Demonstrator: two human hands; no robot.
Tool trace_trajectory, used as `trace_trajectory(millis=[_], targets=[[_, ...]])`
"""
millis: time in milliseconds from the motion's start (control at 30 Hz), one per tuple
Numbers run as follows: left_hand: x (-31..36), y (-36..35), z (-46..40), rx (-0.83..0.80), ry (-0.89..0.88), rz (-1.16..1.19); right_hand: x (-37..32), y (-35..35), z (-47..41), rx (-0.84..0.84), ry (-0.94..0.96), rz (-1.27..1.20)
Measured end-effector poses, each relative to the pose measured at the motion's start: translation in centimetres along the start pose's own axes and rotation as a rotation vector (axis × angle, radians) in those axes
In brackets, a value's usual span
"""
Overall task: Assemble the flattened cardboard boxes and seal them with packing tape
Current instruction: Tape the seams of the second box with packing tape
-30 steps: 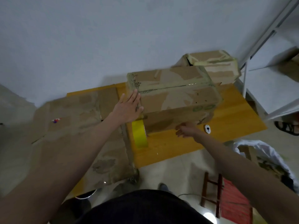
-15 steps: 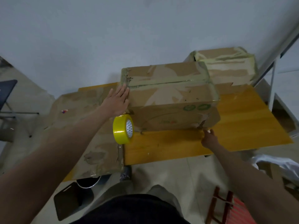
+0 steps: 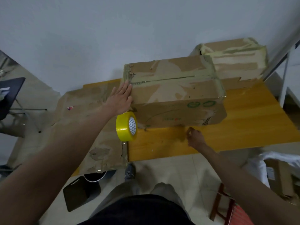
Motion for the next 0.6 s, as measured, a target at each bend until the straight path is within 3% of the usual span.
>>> trace_trajectory(millis=[100,200,400,600], targets=[[-0.2,0.5,0.2,-0.018,-0.038,0.033,-7.8,2.2,3.6,-0.169,0.147,-0.314],[-1.1,0.9,0.1,-0.032,-0.092,0.122,-15.2,5.8,6.1,-0.261,0.274,-0.405],[-3.0,2.0,-0.1,0.024,-0.158,0.346,-26.7,10.9,6.9,-0.129,0.410,-0.724],[-4.0,2.2,-0.8,0.059,-0.257,0.288,-30.6,9.8,5.2,-0.089,0.299,-0.928]])
Point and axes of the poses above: each hand's wrist, its own z-axis away from the middle knuckle, its own y-axis out of the back of the hand, x = y × z, the point moved 6 cm from there along -z, towards the middle knuckle, and after that the axes turned 11 degrees about x, right-handed, at the moved point
